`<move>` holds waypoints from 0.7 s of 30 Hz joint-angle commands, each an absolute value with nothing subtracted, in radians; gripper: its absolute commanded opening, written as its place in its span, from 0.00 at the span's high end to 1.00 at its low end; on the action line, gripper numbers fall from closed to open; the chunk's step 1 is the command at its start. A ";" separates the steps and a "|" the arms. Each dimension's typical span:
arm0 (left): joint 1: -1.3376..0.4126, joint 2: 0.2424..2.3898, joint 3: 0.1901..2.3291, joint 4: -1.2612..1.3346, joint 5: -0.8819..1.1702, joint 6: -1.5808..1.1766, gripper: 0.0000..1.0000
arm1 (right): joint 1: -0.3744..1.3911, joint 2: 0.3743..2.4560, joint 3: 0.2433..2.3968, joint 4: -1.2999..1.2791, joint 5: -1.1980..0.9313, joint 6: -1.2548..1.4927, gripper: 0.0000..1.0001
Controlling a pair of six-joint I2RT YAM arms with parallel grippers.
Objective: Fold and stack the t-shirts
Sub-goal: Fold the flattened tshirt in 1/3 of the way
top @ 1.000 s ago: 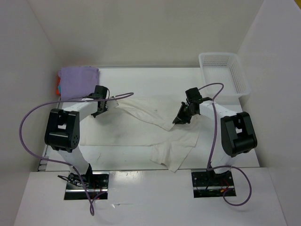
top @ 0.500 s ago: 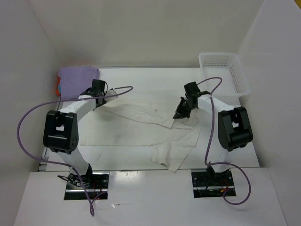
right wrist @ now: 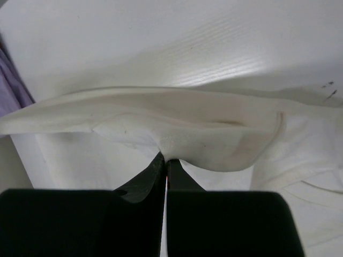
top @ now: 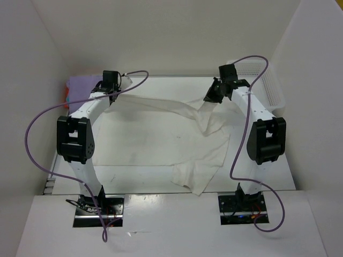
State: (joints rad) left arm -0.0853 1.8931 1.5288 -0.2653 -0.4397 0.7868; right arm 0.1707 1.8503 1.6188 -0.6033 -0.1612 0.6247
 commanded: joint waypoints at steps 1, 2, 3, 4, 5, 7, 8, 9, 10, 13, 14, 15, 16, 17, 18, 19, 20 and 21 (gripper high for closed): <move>-0.077 1.846 1.465 -0.252 -0.451 0.769 1.00 | 0.173 1.763 1.574 -0.643 -0.112 0.600 1.00; -0.068 1.833 1.448 -0.242 -0.451 0.769 1.00 | 0.173 1.750 1.563 -0.634 -0.101 0.586 1.00; -0.067 1.833 1.437 -0.242 -0.451 0.778 1.00 | 0.173 1.750 1.572 -0.634 -0.092 0.577 1.00; -0.067 1.833 1.437 -0.242 -0.451 0.778 1.00 | 0.173 1.762 1.597 -0.655 -0.083 0.566 1.00; -0.067 1.842 1.437 -0.242 -0.440 0.778 1.00 | 0.164 1.813 1.676 -0.676 -0.083 0.543 1.00; -0.067 1.853 1.465 -0.268 -0.431 0.769 1.00 | 0.164 1.886 1.832 -0.737 -0.118 0.508 1.00; -0.067 1.865 1.465 -0.268 -0.431 0.769 1.00 | 0.164 1.928 1.885 -0.759 -0.132 0.483 1.00; -0.067 1.865 1.480 -0.278 -0.431 0.769 1.00 | 0.164 2.006 1.932 -0.779 -0.132 0.474 1.00; -0.067 1.876 1.492 -0.278 -0.431 0.758 1.00 | 0.176 2.040 2.016 -0.822 -0.123 0.474 1.00; -0.067 1.885 1.493 -0.288 -0.431 0.758 1.00 | 0.205 2.108 2.080 -0.893 -0.109 0.463 1.00; -0.067 1.885 1.467 -0.288 -0.431 0.758 1.00 | 0.216 2.096 2.054 -0.893 -0.100 0.478 1.00; -0.067 1.875 1.450 -0.288 -0.431 0.758 1.00 | 0.236 2.045 2.011 -0.878 -0.100 0.489 1.00; -0.067 1.858 1.431 -0.288 -0.431 0.758 1.00 | 0.236 2.008 1.896 -0.855 -0.100 0.501 1.00; -0.067 1.858 1.411 -0.288 -0.431 0.773 1.00 | 0.247 1.972 1.828 -0.800 -0.112 0.518 1.00; -0.067 1.833 1.370 -0.288 -0.422 0.785 1.00 | 0.247 1.932 1.757 -0.769 -0.156 0.550 1.00; -0.067 1.833 1.349 -0.288 -0.422 0.785 1.00 | 0.256 1.861 1.623 -0.741 -0.179 0.566 1.00; -0.067 1.821 1.327 -0.288 -0.422 0.799 1.00 | 0.273 1.830 1.562 -0.704 -0.198 0.583 1.00; -0.067 1.809 1.307 -0.276 -0.422 0.811 1.00 | 0.288 1.803 1.505 -0.686 -0.212 0.600 1.00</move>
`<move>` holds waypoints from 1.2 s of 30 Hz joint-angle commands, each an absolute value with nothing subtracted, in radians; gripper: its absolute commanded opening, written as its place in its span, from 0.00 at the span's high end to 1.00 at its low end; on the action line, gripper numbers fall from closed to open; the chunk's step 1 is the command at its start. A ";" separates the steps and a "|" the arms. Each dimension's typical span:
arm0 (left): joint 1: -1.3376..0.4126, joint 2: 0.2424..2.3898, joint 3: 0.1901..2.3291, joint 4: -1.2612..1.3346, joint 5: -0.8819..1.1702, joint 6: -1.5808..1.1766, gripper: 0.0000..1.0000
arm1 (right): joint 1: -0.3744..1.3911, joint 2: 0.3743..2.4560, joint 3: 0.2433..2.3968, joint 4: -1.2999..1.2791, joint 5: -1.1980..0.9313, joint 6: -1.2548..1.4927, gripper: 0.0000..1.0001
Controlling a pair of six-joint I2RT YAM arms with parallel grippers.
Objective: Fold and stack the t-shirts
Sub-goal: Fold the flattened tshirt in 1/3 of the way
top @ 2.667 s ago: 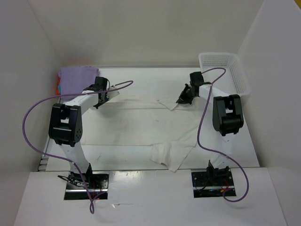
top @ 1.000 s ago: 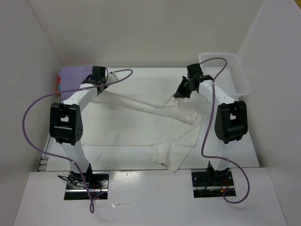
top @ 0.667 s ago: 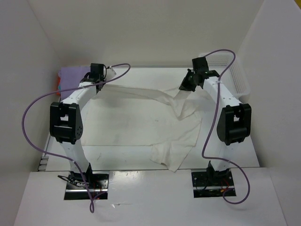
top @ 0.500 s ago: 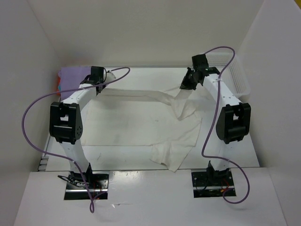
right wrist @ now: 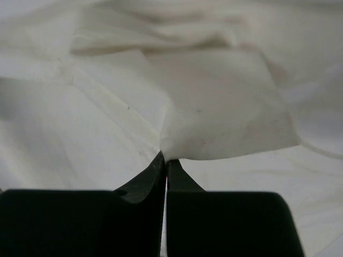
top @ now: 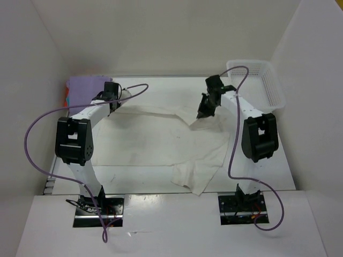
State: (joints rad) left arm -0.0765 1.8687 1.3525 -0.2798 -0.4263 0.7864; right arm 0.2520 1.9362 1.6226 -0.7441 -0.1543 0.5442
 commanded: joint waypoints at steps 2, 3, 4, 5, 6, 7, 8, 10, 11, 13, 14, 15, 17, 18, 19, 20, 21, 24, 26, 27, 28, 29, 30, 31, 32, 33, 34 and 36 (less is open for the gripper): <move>-0.067 1.799 1.252 -0.276 -0.422 0.811 1.00 | 0.362 1.734 1.356 -0.635 -0.232 0.650 0.99; -0.067 1.799 1.241 -0.276 -0.413 0.811 1.00 | 0.389 1.721 1.282 -0.620 -0.267 0.667 0.95; -0.067 1.799 1.241 -0.276 -0.413 0.811 1.00 | 0.443 1.710 1.252 -0.608 -0.282 0.698 0.88; -0.067 1.799 1.229 -0.276 -0.413 0.811 1.00 | 0.465 1.710 1.226 -0.595 -0.294 0.709 0.68; -0.067 1.799 1.229 -0.285 -0.402 0.811 1.00 | 0.480 1.710 1.189 -0.583 -0.305 0.709 0.64; -0.067 1.799 1.229 -0.285 -0.402 0.811 1.00 | 0.491 1.710 1.177 -0.583 -0.305 0.709 0.61; -0.067 1.799 1.229 -0.285 -0.402 0.801 1.00 | 0.491 1.710 1.166 -0.592 -0.305 0.709 0.59; -0.067 1.799 1.220 -0.296 -0.393 0.801 1.00 | 0.491 1.674 1.147 -0.612 -0.255 0.718 0.59; -0.067 1.799 1.220 -0.296 -0.393 0.801 1.00 | 0.482 1.626 1.137 -0.621 -0.232 0.718 0.59; -0.067 1.799 1.210 -0.296 -0.393 0.801 1.00 | 0.454 1.580 1.127 -0.643 -0.168 0.727 0.59; -0.067 1.790 1.210 -0.296 -0.393 0.801 1.00 | 0.416 1.536 1.118 -0.643 -0.140 0.727 0.59; -0.067 1.790 1.210 -0.296 -0.393 0.801 1.00 | 0.396 1.520 1.106 -0.643 -0.109 0.727 0.62; -0.067 1.790 1.210 -0.296 -0.393 0.801 1.00 | 0.326 1.523 1.097 -0.623 -0.058 0.701 0.64; -0.067 1.790 1.210 -0.296 -0.393 0.801 1.00 | 0.302 1.546 1.097 -0.623 -0.058 0.684 0.64; -0.067 1.799 1.210 -0.296 -0.393 0.801 1.00 | 0.284 1.574 1.115 -0.623 -0.058 0.666 0.64; -0.067 1.799 1.210 -0.296 -0.393 0.801 1.00 | 0.273 1.633 1.146 -0.623 -0.023 0.637 0.64; -0.067 1.799 1.210 -0.296 -0.393 0.792 1.00 | 0.273 1.661 1.161 -0.612 -0.005 0.620 0.64; -0.067 1.799 1.210 -0.305 -0.393 0.792 1.00 | 0.261 1.758 1.210 -0.603 0.049 0.578 0.64; -0.067 1.799 1.200 -0.305 -0.384 0.782 1.00 | 0.261 1.798 1.232 -0.592 0.061 0.565 0.60; -0.067 1.790 1.200 -0.305 -0.383 0.782 1.00 | 0.249 1.830 1.232 -0.592 0.061 0.565 0.58; -0.067 1.790 1.200 -0.305 -0.383 0.782 1.00 | 0.236 1.842 1.232 -0.578 0.061 0.554 0.55; -0.067 1.790 1.200 -0.305 -0.383 0.782 1.00 | 0.236 1.842 1.232 -0.578 0.061 0.554 0.54; -0.067 1.790 1.200 -0.305 -0.383 0.782 1.00 | 0.236 1.853 1.232 -0.565 0.049 0.554 0.52; -0.067 1.790 1.200 -0.305 -0.383 0.782 1.00 | 0.236 1.853 1.232 -0.555 0.049 0.543 0.51; -0.067 1.790 1.200 -0.305 -0.383 0.782 1.00 | 0.236 1.853 1.232 -0.555 0.049 0.543 0.51; -0.067 1.790 1.200 -0.305 -0.383 0.782 1.00 | 0.227 1.864 1.232 -0.545 0.049 0.543 0.51; -0.067 1.790 1.200 -0.305 -0.383 0.782 1.00 | 0.227 1.864 1.232 -0.545 0.040 0.532 0.50; -0.067 1.790 1.200 -0.314 -0.383 0.782 1.00 | 0.227 1.874 1.223 -0.534 0.040 0.522 0.50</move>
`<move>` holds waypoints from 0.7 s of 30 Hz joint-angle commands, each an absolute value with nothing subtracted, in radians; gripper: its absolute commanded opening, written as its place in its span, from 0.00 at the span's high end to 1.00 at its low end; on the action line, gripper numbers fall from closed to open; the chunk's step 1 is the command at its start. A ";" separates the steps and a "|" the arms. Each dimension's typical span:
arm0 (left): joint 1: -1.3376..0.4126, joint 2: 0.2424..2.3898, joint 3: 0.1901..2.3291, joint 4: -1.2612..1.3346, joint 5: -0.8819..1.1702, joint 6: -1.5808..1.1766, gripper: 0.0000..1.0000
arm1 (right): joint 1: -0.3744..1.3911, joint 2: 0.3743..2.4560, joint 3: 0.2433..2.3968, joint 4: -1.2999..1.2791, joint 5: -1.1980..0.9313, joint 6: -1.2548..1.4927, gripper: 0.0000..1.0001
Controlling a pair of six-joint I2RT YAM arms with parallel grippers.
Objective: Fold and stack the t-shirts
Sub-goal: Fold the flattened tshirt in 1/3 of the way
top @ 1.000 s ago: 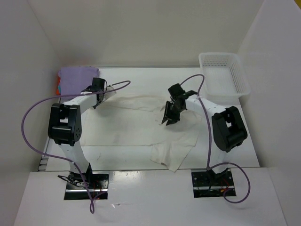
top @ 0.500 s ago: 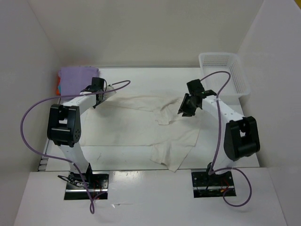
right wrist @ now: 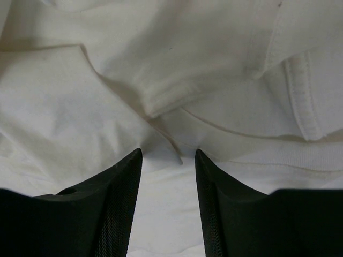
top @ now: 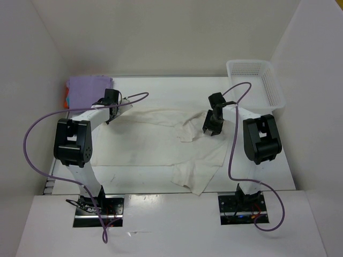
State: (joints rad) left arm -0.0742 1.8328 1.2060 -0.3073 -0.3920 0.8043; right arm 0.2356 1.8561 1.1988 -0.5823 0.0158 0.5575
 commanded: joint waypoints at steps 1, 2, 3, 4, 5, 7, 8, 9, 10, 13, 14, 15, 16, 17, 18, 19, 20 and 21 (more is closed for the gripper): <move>-0.067 1.790 1.200 -0.314 -0.383 0.782 1.00 | 0.227 1.875 1.223 -0.523 0.040 0.522 0.50; -0.067 1.790 1.200 -0.314 -0.383 0.782 1.00 | 0.227 1.875 1.223 -0.523 0.040 0.522 0.50; -0.067 1.790 1.200 -0.314 -0.383 0.782 1.00 | 0.227 1.887 1.223 -0.523 0.040 0.522 0.51; -0.067 1.790 1.200 -0.314 -0.383 0.782 1.00 | 0.227 1.887 1.232 -0.523 0.031 0.522 0.53; -0.067 1.790 1.200 -0.314 -0.383 0.782 1.00 | 0.227 1.899 1.232 -0.523 0.031 0.522 0.60; -0.067 1.790 1.200 -0.314 -0.383 0.782 1.00 | 0.227 1.899 1.232 -0.523 0.031 0.522 0.70; -0.067 1.790 1.200 -0.314 -0.383 0.782 1.00 | 0.227 1.888 1.232 -0.523 0.031 0.522 0.75; -0.067 1.790 1.190 -0.314 -0.383 0.782 1.00 | 0.227 1.888 1.232 -0.523 0.031 0.522 0.81; -0.067 1.790 1.190 -0.314 -0.383 0.782 1.00 | 0.227 1.876 1.232 -0.523 0.031 0.522 0.83; -0.067 1.790 1.190 -0.314 -0.383 0.782 1.00 | 0.227 1.865 1.232 -0.541 0.031 0.522 0.88; -0.067 1.790 1.190 -0.314 -0.383 0.782 1.00 | 0.227 1.853 1.244 -0.554 0.031 0.522 0.89; -0.067 1.790 1.190 -0.314 -0.383 0.782 1.00 | 0.227 1.844 1.244 -0.567 0.031 0.522 0.89; -0.067 1.790 1.190 -0.314 -0.383 0.782 1.00 | 0.227 1.844 1.244 -0.568 0.040 0.522 0.89; -0.067 1.790 1.190 -0.314 -0.383 0.782 1.00 | 0.227 1.833 1.256 -0.581 0.051 0.522 0.89; -0.067 1.790 1.190 -0.314 -0.383 0.782 1.00 | 0.227 1.824 1.256 -0.590 0.051 0.522 0.88; -0.067 1.790 1.190 -0.314 -0.383 0.782 1.00 | 0.227 1.824 1.256 -0.591 0.051 0.522 0.83; -0.067 1.790 1.190 -0.314 -0.383 0.782 1.00 | 0.227 1.824 1.256 -0.591 0.051 0.511 0.79; -0.067 1.790 1.190 -0.314 -0.383 0.782 1.00 | 0.227 1.833 1.256 -0.591 0.035 0.511 0.78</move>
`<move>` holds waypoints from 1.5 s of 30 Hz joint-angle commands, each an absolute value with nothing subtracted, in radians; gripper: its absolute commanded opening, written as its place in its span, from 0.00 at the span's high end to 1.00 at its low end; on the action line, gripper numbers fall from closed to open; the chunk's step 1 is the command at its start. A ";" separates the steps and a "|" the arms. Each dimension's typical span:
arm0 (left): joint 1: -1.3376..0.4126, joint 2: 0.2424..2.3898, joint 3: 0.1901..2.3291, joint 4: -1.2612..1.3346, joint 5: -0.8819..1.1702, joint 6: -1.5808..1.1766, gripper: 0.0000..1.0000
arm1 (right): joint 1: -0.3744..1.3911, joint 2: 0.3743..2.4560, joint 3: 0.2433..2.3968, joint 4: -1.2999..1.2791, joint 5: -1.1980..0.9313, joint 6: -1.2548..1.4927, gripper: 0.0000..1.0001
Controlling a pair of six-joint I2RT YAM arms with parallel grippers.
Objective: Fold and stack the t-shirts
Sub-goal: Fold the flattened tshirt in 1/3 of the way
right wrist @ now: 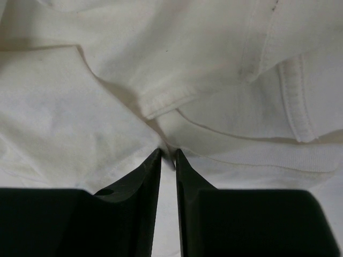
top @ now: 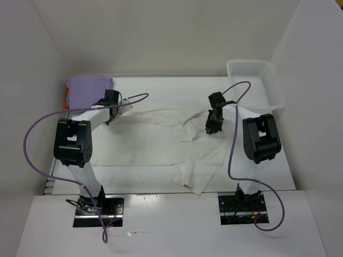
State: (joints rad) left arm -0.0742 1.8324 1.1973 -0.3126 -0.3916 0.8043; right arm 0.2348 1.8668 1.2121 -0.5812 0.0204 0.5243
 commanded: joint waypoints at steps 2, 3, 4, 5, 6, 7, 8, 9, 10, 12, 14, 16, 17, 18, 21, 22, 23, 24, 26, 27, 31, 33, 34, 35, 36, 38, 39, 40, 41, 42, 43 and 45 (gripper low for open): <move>-0.067 1.790 1.190 -0.314 -0.383 0.782 1.00 | 0.227 1.847 1.256 -0.591 0.023 0.511 0.76; -0.067 1.790 1.190 -0.314 -0.383 0.782 1.00 | 0.227 1.858 1.256 -0.581 0.023 0.511 0.76; -0.067 1.790 1.190 -0.314 -0.383 0.782 1.00 | 0.227 1.858 1.256 -0.581 0.023 0.511 0.76; -0.067 1.790 1.190 -0.314 -0.383 0.782 1.00 | 0.227 1.858 1.256 -0.569 0.023 0.511 0.76; -0.067 1.790 1.190 -0.314 -0.383 0.782 1.00 | 0.227 1.858 1.256 -0.569 0.014 0.502 0.76; -0.067 1.790 1.190 -0.314 -0.383 0.782 1.00 | 0.227 1.858 1.256 -0.569 0.014 0.502 0.76; -0.067 1.790 1.190 -0.314 -0.383 0.782 1.00 | 0.238 1.858 1.265 -0.569 0.027 0.491 0.76; -0.067 1.790 1.190 -0.314 -0.383 0.782 1.00 | 0.238 1.858 1.266 -0.569 0.028 0.491 0.76; -0.067 1.790 1.190 -0.314 -0.383 0.782 1.00 | 0.247 1.858 1.275 -0.569 0.038 0.491 0.80; -0.067 1.790 1.190 -0.314 -0.383 0.782 1.00 | 0.256 1.858 1.275 -0.569 0.038 0.491 0.82; -0.067 1.790 1.190 -0.314 -0.383 0.782 1.00 | 0.256 1.858 1.275 -0.569 0.038 0.491 0.86; -0.067 1.790 1.190 -0.314 -0.383 0.782 1.00 | 0.256 1.858 1.275 -0.569 0.049 0.491 0.91; -0.067 1.790 1.190 -0.314 -0.383 0.782 1.00 | 0.256 1.858 1.275 -0.569 0.049 0.491 0.92; -0.067 1.790 1.190 -0.314 -0.383 0.782 1.00 | 0.256 1.858 1.275 -0.569 0.049 0.491 0.93; -0.067 1.799 1.190 -0.314 -0.383 0.782 1.00 | 0.256 1.881 1.275 -0.578 0.049 0.491 0.95; -0.067 1.799 1.190 -0.314 -0.383 0.782 1.00 | 0.256 1.881 1.284 -0.590 0.058 0.491 0.93; -0.067 1.799 1.190 -0.314 -0.383 0.782 1.00 | 0.256 1.896 1.284 -0.603 0.058 0.491 0.90; -0.067 1.799 1.190 -0.314 -0.383 0.782 1.00 | 0.256 1.905 1.284 -0.603 0.058 0.491 0.89; -0.067 1.799 1.190 -0.314 -0.383 0.782 1.00 | 0.256 1.925 1.284 -0.614 0.058 0.491 0.89; -0.067 1.799 1.190 -0.314 -0.383 0.782 1.00 | 0.256 1.925 1.284 -0.614 0.049 0.491 0.89; -0.067 1.799 1.190 -0.314 -0.383 0.782 1.00 | 0.256 1.925 1.273 -0.604 0.012 0.491 0.92; -0.067 1.799 1.190 -0.314 -0.383 0.782 1.00 | 0.256 1.925 1.273 -0.595 0.012 0.491 1.00; -0.067 1.799 1.190 -0.314 -0.383 0.782 1.00 | 0.256 1.925 1.273 -0.595 0.012 0.491 1.00; -0.067 1.799 1.190 -0.314 -0.393 0.782 1.00 | 0.256 1.915 1.273 -0.604 0.012 0.491 1.00; -0.067 1.799 1.190 -0.314 -0.393 0.782 1.00 | 0.256 1.914 1.282 -0.604 0.024 0.491 1.00; -0.067 1.799 1.190 -0.314 -0.393 0.782 1.00 | 0.256 1.882 1.304 -0.632 0.037 0.491 1.00; -0.067 1.799 1.190 -0.314 -0.402 0.782 1.00 | 0.256 1.872 1.313 -0.641 0.046 0.491 1.00; -0.067 1.799 1.190 -0.314 -0.402 0.782 1.00 | 0.256 1.861 1.340 -0.641 0.046 0.479 1.00; -0.067 1.799 1.201 -0.305 -0.402 0.782 1.00 | 0.243 1.836 1.359 -0.666 0.046 0.479 1.00; -0.067 1.799 1.215 -0.305 -0.402 0.770 1.00 | 0.233 1.836 1.411 -0.675 0.046 0.468 1.00; -0.067 1.799 1.253 -0.305 -0.402 0.770 1.00 | 0.219 1.824 1.446 -0.684 0.046 0.450 1.00; -0.067 1.821 1.307 -0.328 -0.402 0.736 1.00 | 0.169 1.842 1.590 -0.731 0.046 0.440 1.00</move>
State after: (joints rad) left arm -0.0742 1.8324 1.2160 -0.3267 -0.3927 0.7902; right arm 0.2287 1.9026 1.3998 -0.6895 0.0216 0.4736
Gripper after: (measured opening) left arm 0.010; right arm 0.004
